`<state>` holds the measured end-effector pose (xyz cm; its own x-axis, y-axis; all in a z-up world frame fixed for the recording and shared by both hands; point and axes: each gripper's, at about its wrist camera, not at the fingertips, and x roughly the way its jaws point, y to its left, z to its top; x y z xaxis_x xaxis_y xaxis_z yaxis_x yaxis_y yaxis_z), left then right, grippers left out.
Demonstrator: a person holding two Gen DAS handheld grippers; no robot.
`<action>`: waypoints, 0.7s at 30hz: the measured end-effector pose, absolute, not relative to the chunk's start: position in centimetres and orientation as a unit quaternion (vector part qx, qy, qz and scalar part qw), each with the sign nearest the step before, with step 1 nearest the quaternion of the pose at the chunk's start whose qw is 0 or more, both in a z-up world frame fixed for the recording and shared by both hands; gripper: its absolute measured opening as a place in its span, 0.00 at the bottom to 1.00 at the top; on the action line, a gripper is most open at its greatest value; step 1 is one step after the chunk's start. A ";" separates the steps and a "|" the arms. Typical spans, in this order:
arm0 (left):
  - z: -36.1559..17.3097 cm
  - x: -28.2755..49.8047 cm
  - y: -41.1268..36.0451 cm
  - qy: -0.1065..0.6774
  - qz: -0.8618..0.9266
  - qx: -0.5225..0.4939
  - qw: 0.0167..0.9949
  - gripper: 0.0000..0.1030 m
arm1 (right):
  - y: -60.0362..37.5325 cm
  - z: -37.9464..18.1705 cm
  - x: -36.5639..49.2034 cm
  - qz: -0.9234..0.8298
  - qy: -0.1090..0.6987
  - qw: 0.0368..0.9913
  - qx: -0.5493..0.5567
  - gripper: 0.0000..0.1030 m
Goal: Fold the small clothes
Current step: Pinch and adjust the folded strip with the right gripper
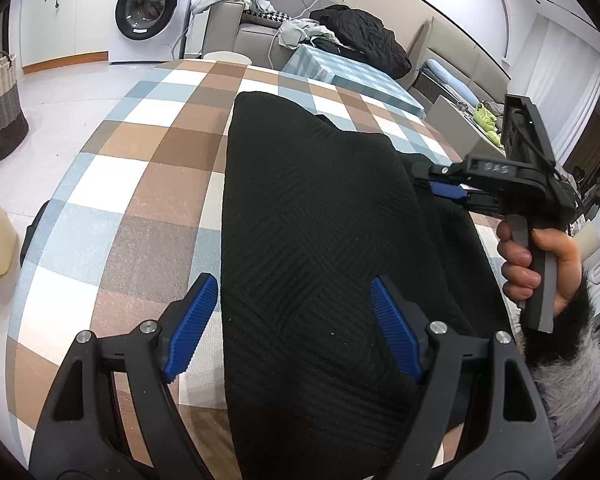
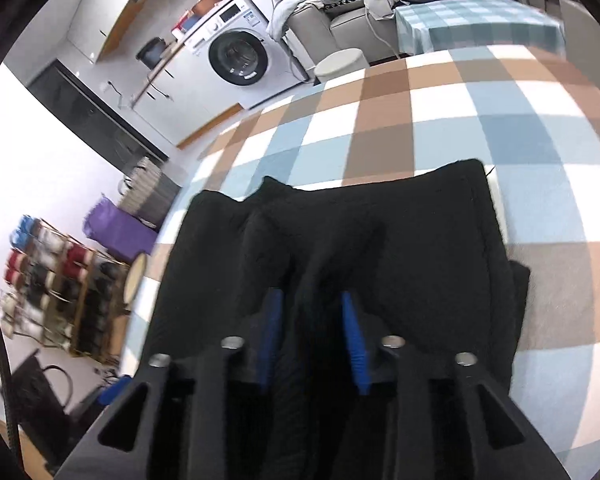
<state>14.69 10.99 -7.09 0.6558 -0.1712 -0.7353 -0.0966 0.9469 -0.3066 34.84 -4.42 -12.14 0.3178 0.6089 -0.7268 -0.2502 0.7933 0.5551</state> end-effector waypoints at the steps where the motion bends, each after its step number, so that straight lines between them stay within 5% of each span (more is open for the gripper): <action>1: -7.1 14.7 11.0 0.415 -0.021 -0.162 0.895 0.74 | -4.4 -12.1 34.7 0.283 0.518 0.785 0.189 0.48; 4: -7.3 14.7 11.1 0.417 -0.020 -0.165 0.894 0.74 | -3.5 -12.1 34.3 0.300 0.520 0.774 0.200 0.56; 8: -7.3 14.7 11.0 0.418 -0.021 -0.163 0.893 0.74 | -1.4 -12.5 34.5 0.299 0.519 0.784 0.161 0.55; 9: -7.3 14.7 11.0 0.418 -0.021 -0.163 0.893 0.74 | -1.1 -12.7 34.5 0.292 0.519 0.790 0.148 0.51; 11: -7.1 14.6 10.9 0.417 -0.022 -0.162 0.894 0.74 | -0.4 -13.4 34.8 0.281 0.524 0.794 0.126 0.20; 14: -6.6 14.3 10.8 0.415 -0.025 -0.162 0.895 0.74 | -0.6 -12.6 34.6 0.290 0.514 0.796 0.134 0.12; 21: -4.8 13.7 10.4 0.392 -0.037 -0.154 0.906 0.74 | -4.2 -5.8 33.3 0.275 0.466 0.831 0.132 0.12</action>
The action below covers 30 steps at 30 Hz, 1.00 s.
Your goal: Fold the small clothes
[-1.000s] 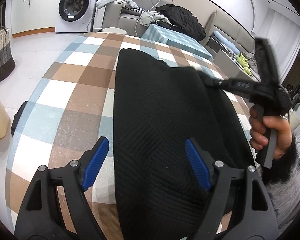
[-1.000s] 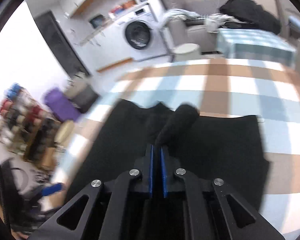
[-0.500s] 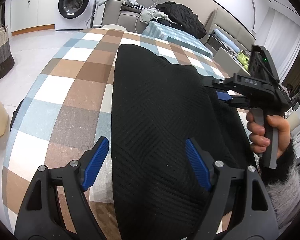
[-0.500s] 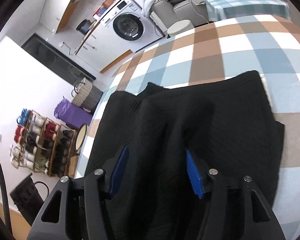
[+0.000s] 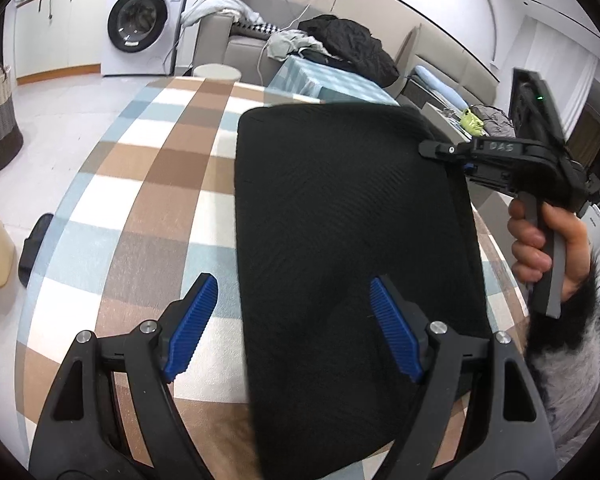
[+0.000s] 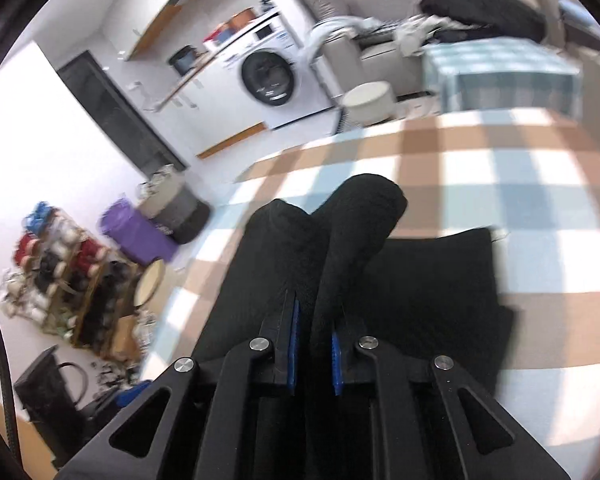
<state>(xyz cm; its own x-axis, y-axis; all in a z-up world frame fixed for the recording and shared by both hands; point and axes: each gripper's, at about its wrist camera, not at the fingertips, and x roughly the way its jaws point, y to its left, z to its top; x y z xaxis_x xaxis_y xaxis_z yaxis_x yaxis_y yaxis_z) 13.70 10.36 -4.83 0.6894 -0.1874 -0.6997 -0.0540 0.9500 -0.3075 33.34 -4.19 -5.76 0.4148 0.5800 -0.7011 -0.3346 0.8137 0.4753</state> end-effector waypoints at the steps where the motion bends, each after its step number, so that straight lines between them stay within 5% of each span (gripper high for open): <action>1: -4.8 13.8 10.2 0.393 -0.036 -0.152 0.906 0.74 | -4.9 -6.0 33.7 0.255 0.473 0.834 0.125 0.12; 11: -6.6 14.1 10.0 0.418 -0.031 -0.156 0.895 0.74 | -9.4 -13.0 35.9 0.202 0.530 0.801 0.189 0.23; 16: -6.6 14.5 9.7 0.419 -0.034 -0.156 0.894 0.74 | -8.9 -12.1 35.3 0.216 0.508 0.814 0.180 0.13; 23: -5.6 14.6 9.4 0.406 -0.043 -0.149 0.901 0.74 | -9.1 -3.9 32.7 0.276 0.443 0.827 0.211 0.12; 30: -6.2 14.9 9.1 0.416 -0.046 -0.145 0.897 0.74 | -10.5 -10.5 34.9 0.167 0.510 0.821 0.193 0.13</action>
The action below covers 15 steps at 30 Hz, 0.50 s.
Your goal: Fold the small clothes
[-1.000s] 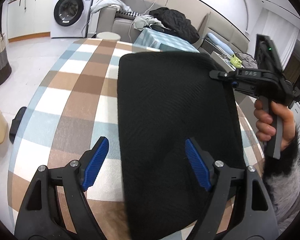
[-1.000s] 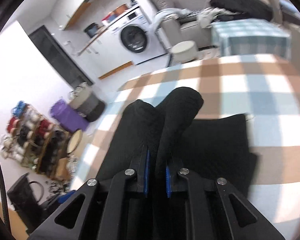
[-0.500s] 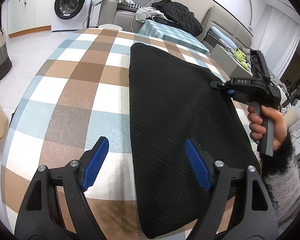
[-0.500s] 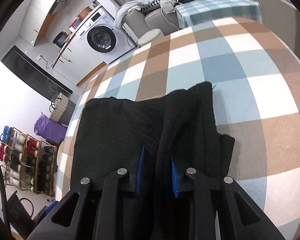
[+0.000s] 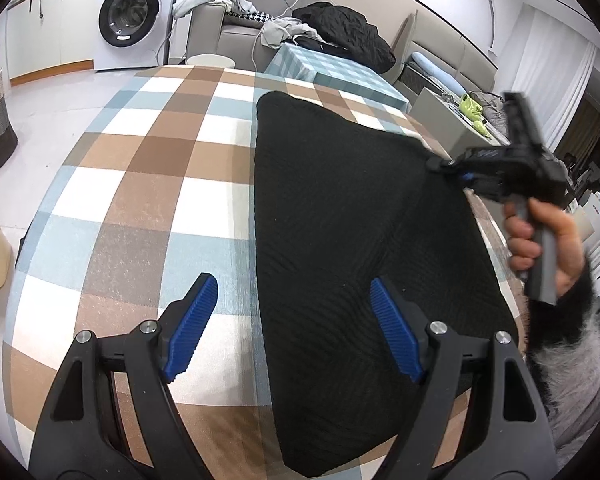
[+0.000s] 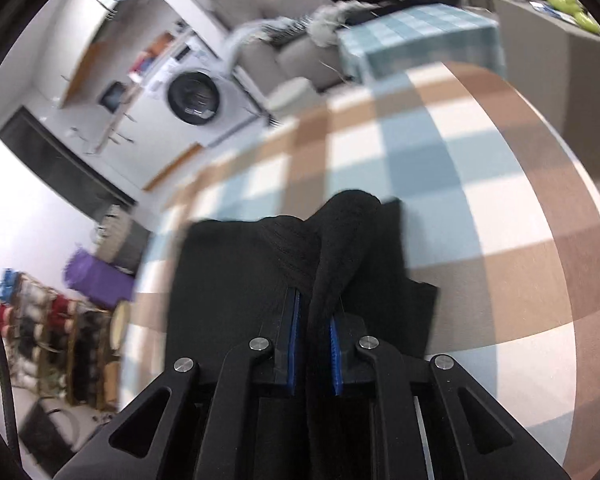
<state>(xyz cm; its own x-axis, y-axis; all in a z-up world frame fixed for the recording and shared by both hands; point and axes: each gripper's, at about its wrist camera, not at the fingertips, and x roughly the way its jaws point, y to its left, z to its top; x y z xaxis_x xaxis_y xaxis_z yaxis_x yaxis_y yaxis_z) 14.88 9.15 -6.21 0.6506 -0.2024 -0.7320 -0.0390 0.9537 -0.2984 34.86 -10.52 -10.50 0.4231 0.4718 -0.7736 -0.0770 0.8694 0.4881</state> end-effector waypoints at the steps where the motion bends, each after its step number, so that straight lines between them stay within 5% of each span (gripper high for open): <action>1: -6.5 14.9 9.1 0.418 -0.045 -0.146 0.895 0.74 | -10.7 -11.6 35.2 0.163 0.521 0.814 0.198 0.18; 4: -6.9 14.9 9.2 0.424 -0.041 -0.147 0.893 0.74 | -11.7 -12.4 34.4 0.165 0.522 0.811 0.208 0.26; 15: -8.0 15.0 8.6 0.433 -0.058 -0.151 0.887 0.74 | -14.0 -12.4 21.0 0.220 0.541 0.793 0.173 0.26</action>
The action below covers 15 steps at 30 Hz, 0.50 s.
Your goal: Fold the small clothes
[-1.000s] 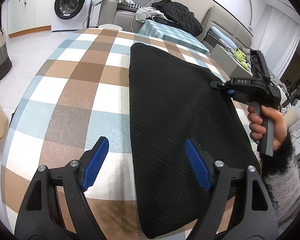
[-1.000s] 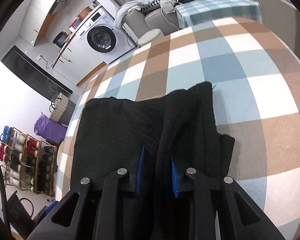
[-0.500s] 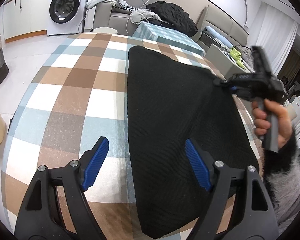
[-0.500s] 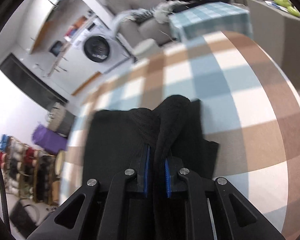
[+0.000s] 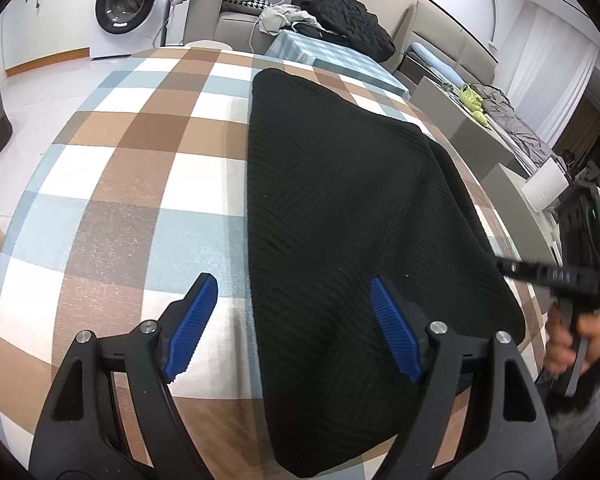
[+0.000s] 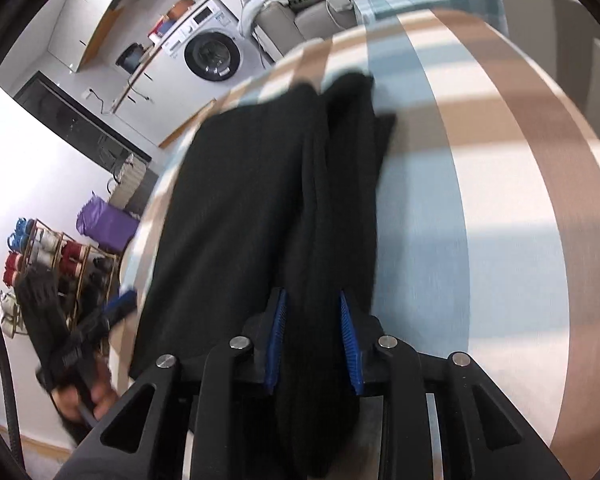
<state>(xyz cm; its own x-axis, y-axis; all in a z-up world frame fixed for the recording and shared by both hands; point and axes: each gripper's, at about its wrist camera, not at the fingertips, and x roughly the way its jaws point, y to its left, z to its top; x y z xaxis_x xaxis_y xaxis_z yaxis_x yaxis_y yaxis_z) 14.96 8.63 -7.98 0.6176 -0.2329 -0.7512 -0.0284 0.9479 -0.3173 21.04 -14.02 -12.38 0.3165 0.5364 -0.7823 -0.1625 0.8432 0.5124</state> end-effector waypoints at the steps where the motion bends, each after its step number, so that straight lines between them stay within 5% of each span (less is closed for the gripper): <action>1: -8.0 15.0 8.5 0.433 -0.060 -0.150 0.887 0.74 | -14.1 -12.4 20.4 0.216 0.535 0.798 0.175 0.21; 3: -7.8 14.9 8.2 0.432 -0.064 -0.147 0.887 0.74 | -14.5 -12.0 19.2 0.224 0.515 0.806 0.187 0.06; 7: -7.6 14.6 7.7 0.430 -0.070 -0.141 0.889 0.74 | -14.2 -12.7 18.4 0.190 0.535 0.810 0.149 0.07; 15: -7.5 14.0 7.3 0.432 -0.070 -0.140 0.888 0.74 | -14.6 -9.1 20.9 0.211 0.483 0.834 0.166 0.30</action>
<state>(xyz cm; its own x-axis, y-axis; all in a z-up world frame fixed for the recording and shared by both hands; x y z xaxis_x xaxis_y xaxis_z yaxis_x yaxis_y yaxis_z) 13.97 7.35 -7.50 0.6168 -0.2450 -0.7480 0.0025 0.9509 -0.3094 20.88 -14.62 -9.05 0.4446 0.5122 -0.7348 -0.1926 0.8558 0.4801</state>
